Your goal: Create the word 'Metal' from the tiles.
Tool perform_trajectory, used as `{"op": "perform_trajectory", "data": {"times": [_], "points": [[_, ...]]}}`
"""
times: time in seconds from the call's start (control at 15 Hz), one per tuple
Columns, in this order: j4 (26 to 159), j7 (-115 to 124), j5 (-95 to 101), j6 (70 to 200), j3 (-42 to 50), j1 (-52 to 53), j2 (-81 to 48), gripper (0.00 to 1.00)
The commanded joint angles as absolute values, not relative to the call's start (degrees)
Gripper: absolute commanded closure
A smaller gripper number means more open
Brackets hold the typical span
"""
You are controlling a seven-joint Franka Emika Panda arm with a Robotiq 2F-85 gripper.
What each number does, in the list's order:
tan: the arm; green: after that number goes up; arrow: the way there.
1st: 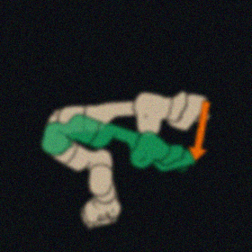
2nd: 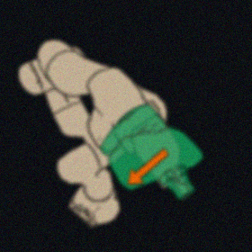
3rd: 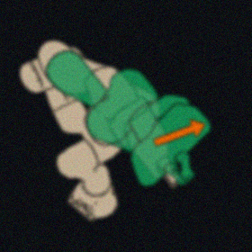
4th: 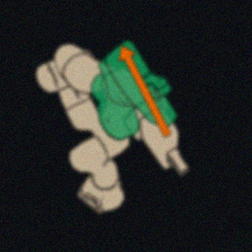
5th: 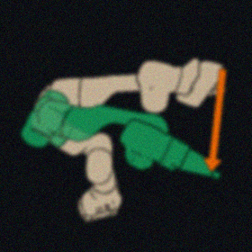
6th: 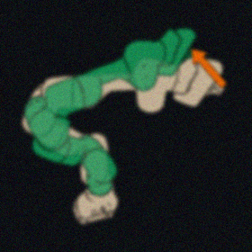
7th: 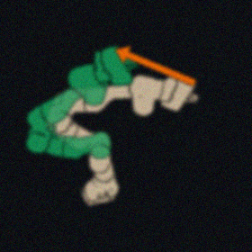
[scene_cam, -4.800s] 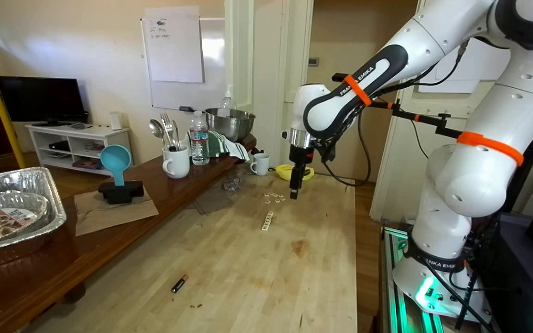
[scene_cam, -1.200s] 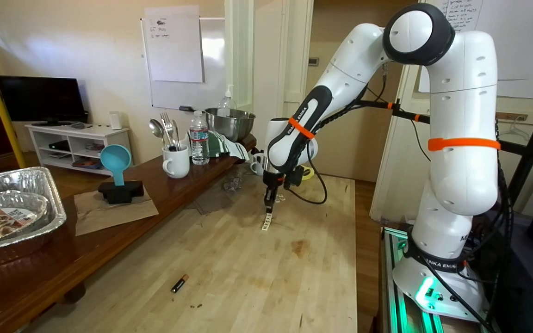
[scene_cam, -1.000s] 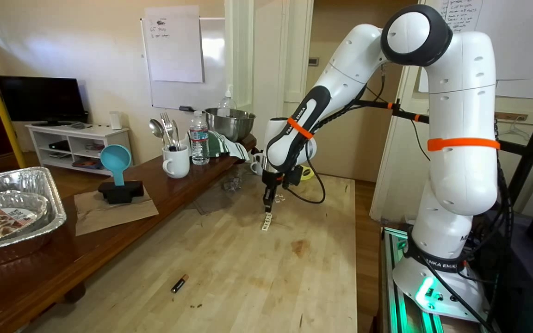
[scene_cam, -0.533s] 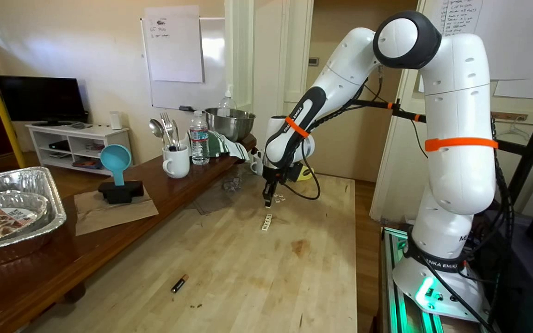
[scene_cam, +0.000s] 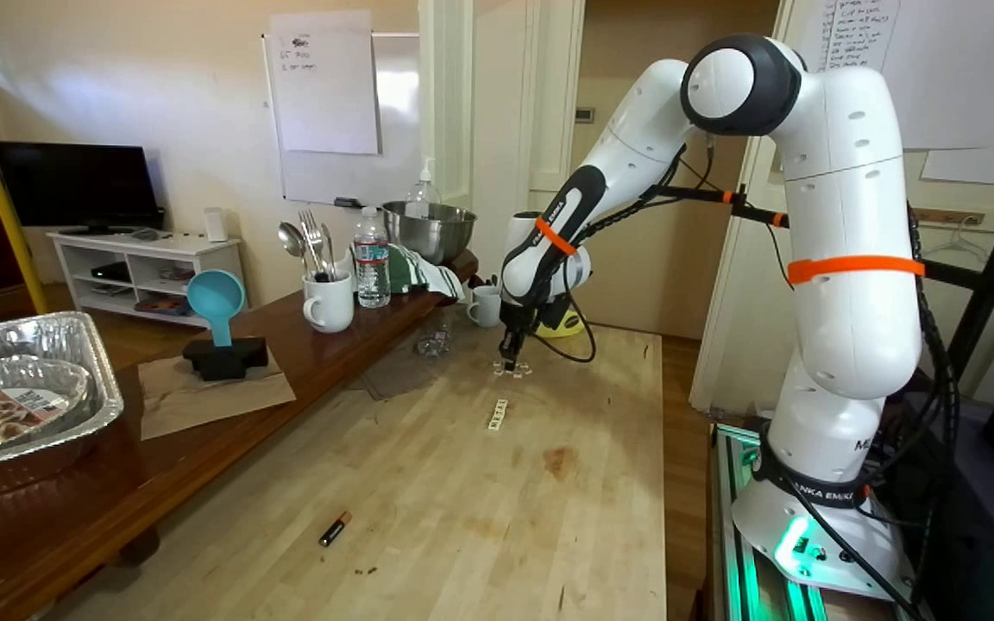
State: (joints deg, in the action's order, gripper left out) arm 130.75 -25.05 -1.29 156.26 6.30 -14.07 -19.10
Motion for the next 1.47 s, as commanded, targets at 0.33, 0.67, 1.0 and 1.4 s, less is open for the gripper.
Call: {"op": "perform_trajectory", "data": {"times": [0.33, 0.67, 1.0, 1.4], "points": [[131.3, -24.9, -4.4, 157.6, 3.2, -16.6, -17.9, 1.0], [133.8, -25.7, -7.0, 157.2, 0.7, -16.2, -14.0, 1.0], [136.3, -26.4, -10.2, 155.3, -1.9, -14.8, -11.1, 0.62], [139.9, -26.5, -11.4, 152.4, -3.4, -12.0, -8.1, 0.28]]}}
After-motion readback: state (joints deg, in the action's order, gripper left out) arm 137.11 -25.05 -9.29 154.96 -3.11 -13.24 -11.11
